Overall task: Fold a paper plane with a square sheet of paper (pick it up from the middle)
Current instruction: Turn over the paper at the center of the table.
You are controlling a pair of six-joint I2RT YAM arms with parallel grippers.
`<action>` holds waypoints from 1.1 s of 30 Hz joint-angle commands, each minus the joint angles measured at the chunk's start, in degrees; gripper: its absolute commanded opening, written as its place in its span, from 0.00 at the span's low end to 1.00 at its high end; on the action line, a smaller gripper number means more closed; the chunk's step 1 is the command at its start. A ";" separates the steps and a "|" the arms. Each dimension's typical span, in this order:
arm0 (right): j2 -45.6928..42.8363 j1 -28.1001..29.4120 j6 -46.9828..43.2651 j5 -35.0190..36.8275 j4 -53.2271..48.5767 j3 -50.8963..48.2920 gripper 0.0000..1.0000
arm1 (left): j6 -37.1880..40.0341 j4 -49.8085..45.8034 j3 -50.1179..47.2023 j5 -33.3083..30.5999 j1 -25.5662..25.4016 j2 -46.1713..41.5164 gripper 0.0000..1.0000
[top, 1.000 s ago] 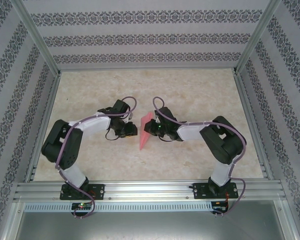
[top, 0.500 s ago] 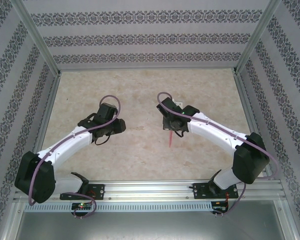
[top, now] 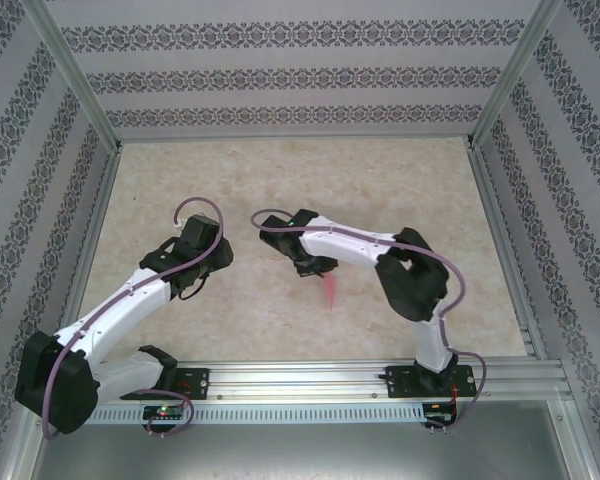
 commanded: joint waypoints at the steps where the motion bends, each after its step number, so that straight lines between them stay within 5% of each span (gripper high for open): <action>1: 3.70 1.75 0.60 -1.90 -1.99 5.93 0.16 | -0.71 -1.84 -0.81 -1.80 0.99 -1.97 0.49; 11: 9.38 2.92 -1.40 -11.81 3.99 12.08 0.31 | -0.48 -1.50 -1.65 -0.79 1.42 -2.64 0.51; 16: 4.67 2.88 -2.96 -15.76 10.47 10.61 0.48 | -0.13 -1.33 -1.11 0.18 1.52 -2.03 0.51; 26: -22.62 1.58 -2.97 -13.49 32.36 -12.88 0.76 | 1.71 1.06 -0.84 7.02 1.51 0.71 0.55; 29: -32.72 -0.34 -1.56 -11.41 38.97 -22.80 0.84 | 2.49 3.14 -0.76 10.46 1.52 1.94 0.56; 31: -38.92 -2.49 -0.64 -11.91 43.57 -29.76 0.98 | 2.82 4.70 -0.69 12.93 1.52 2.72 0.59; 33: -43.54 -5.55 0.54 -14.25 48.10 -35.81 0.98 | 3.01 6.30 -0.62 15.20 1.46 3.35 0.61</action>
